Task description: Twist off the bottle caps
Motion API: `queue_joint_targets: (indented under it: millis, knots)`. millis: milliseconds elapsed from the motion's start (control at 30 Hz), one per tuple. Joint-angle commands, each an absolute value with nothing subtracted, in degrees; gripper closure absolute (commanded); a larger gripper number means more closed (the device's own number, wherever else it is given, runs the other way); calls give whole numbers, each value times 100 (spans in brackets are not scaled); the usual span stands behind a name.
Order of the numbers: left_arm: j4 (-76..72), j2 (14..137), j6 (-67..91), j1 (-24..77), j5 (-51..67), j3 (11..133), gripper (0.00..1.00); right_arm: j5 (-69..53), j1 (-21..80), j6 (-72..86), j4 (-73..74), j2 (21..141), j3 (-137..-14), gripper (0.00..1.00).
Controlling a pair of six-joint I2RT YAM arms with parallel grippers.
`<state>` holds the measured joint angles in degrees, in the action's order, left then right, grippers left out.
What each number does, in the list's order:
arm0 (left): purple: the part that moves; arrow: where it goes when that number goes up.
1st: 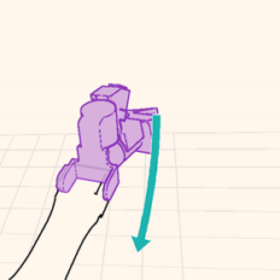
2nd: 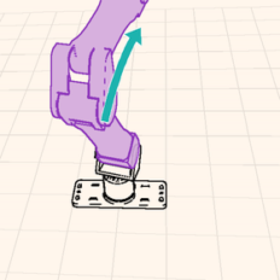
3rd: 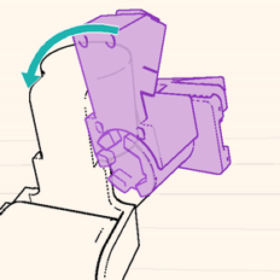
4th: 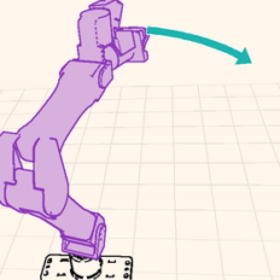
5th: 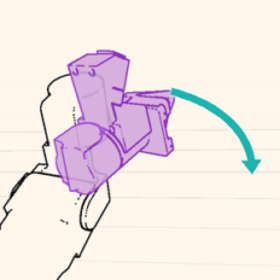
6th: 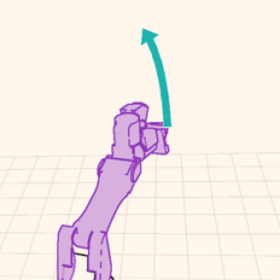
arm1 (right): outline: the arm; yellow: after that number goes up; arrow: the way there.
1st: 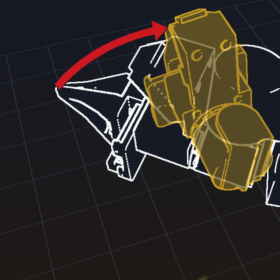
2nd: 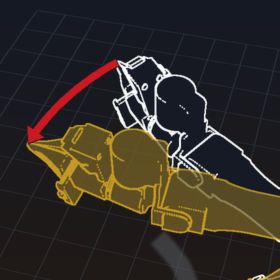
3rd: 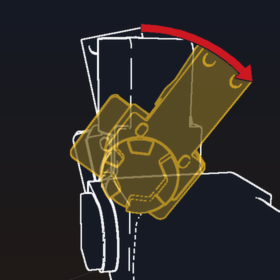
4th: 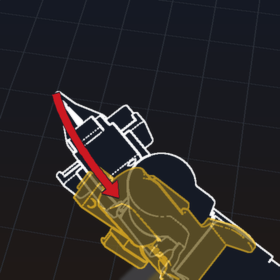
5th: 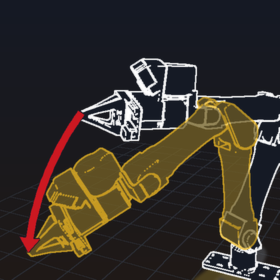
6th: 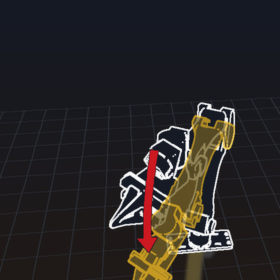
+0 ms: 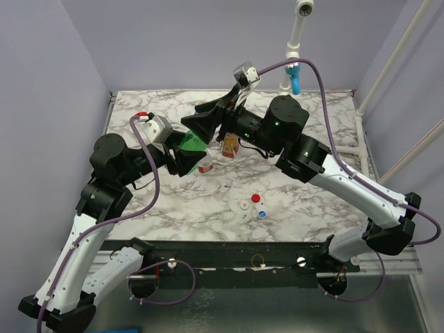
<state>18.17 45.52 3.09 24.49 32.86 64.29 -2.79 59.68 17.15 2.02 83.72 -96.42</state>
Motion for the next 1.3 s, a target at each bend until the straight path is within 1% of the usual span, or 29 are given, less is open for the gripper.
queue_joint_targets:
  millis: [0, 100, 267, 567, 633, 700, 733, 867, 967, 1067, 1167, 1267]
  knots:
    - [1560, 4482, 250, 2452, 2879, 6473, 93, 153, 5990, 1865, 402, 8502, -9839, 39]
    - [1490, 4455, 294, 2458, 2826, 6430, 94, 270, 5993, 1894, 457, 8532, -9840, 40]
    - [1442, 4436, 321, 2458, 2720, 6398, 95, 284, 5990, 1950, 488, 8560, -9844, 47]
    - [1428, 4421, 440, 2458, 2823, 6371, 96, 141, 5990, 1938, 111, 8403, -9673, 88]
    - [1424, 4456, 597, 2453, 2940, 6435, 96, 37, 5986, 1879, 56, 8380, -9676, 94]
    - [1424, 4497, 845, 2458, 3177, 6537, 97, -325, 5988, 1783, -142, 8301, -9627, 99]
    - [1425, 4527, 1028, 2452, 3354, 6607, 97, -540, 5985, 1735, -281, 8223, -9551, 99]
    - [1407, 4672, 1838, 2452, 4345, 6922, 99, -2144, 5990, 1597, -1040, 7866, -9138, 99]
    - [1246, 4802, 2536, 2446, 5174, 7127, 99, -3216, 5989, 1691, -1168, 7817, -9231, 99]
    - [1063, 4886, 3012, 2432, 5678, 7284, 100, -4185, 5989, 1867, -1260, 7870, -9380, 99]
    - [969, 4930, 3225, 2420, 5850, 7395, 100, -4672, 5991, 1940, -1288, 7916, -9452, 99]
    - [951, 4924, 3180, 2409, 5856, 7388, 100, -4482, 5988, 1802, -1032, 7885, -9509, 98]
